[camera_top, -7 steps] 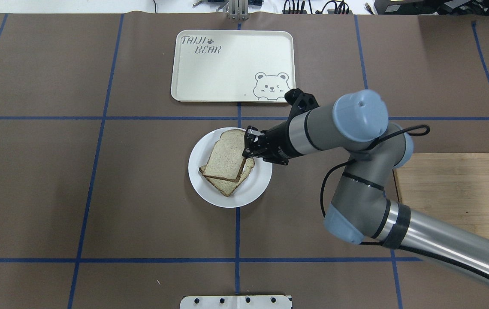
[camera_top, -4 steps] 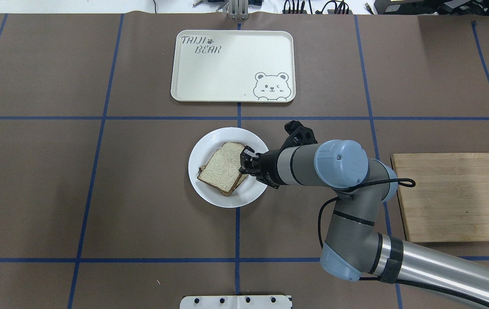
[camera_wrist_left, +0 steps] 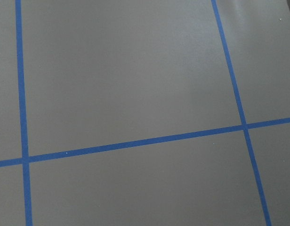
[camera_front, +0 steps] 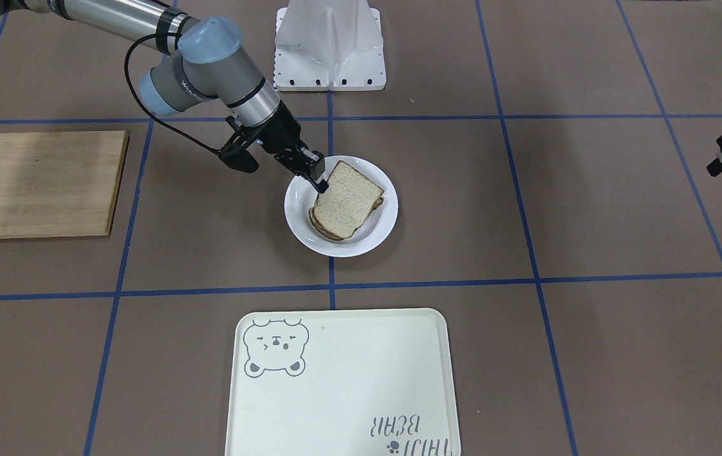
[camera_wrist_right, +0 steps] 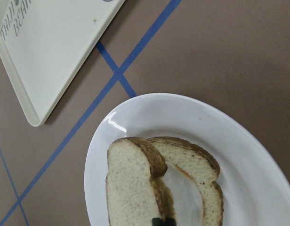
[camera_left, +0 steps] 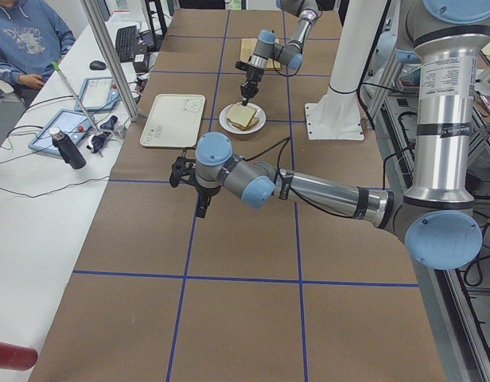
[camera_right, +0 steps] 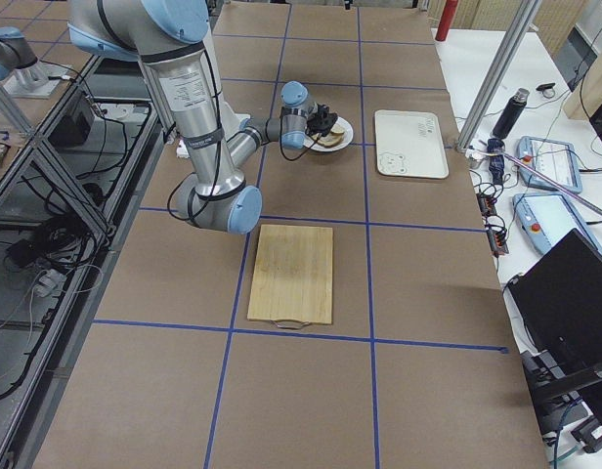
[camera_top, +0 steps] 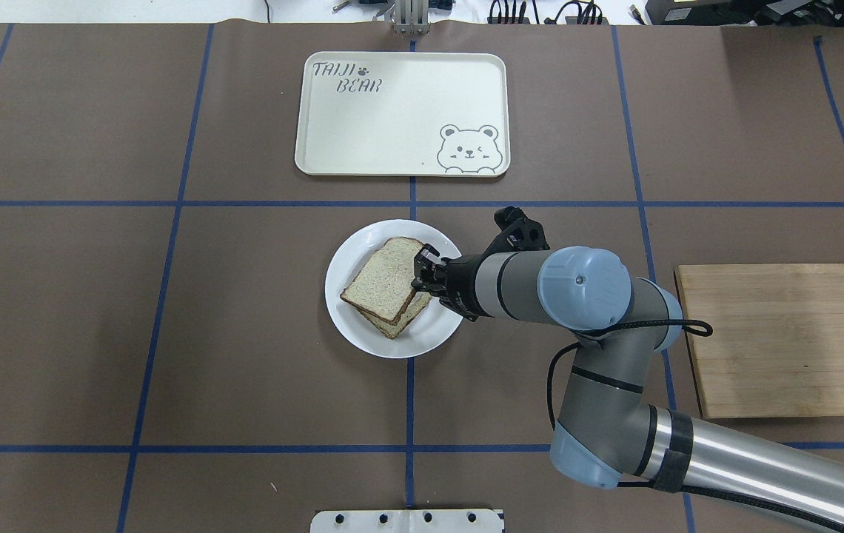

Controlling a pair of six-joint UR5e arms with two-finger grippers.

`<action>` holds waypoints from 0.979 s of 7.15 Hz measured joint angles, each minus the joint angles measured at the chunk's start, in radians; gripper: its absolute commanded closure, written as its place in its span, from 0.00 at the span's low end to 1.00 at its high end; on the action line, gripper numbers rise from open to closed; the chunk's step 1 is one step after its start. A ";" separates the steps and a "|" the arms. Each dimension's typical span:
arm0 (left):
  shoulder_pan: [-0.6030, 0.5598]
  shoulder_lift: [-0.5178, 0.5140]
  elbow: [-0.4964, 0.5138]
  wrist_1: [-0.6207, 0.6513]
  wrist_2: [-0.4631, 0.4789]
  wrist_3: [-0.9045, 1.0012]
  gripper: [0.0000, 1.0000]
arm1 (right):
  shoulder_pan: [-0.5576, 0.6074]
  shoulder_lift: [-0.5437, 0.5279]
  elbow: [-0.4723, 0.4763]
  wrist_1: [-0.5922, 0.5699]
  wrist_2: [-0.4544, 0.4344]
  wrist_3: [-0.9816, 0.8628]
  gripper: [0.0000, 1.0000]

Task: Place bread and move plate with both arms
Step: 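Lower the bread onto the egg toast and open the right gripper, then raise the right gripper away while the left gripper reaches toward the plate rim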

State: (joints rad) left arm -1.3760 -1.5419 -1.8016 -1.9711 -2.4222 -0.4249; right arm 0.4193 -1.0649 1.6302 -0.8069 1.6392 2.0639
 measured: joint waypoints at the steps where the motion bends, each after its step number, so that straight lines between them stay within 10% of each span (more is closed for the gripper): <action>1: 0.001 -0.002 0.000 0.000 0.000 0.000 0.02 | -0.005 -0.004 0.000 0.000 -0.002 -0.003 0.00; 5: 0.167 -0.107 -0.007 -0.093 0.008 -0.347 0.02 | 0.044 -0.104 0.102 -0.012 0.046 -0.095 0.00; 7: 0.336 -0.234 -0.007 -0.175 0.061 -0.684 0.02 | 0.199 -0.199 0.130 -0.016 0.233 -0.311 0.00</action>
State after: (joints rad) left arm -1.0398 -1.7755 -1.8083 -2.1457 -2.3616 -1.1091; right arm 0.6187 -1.2636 1.7599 -0.8226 1.8726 1.7529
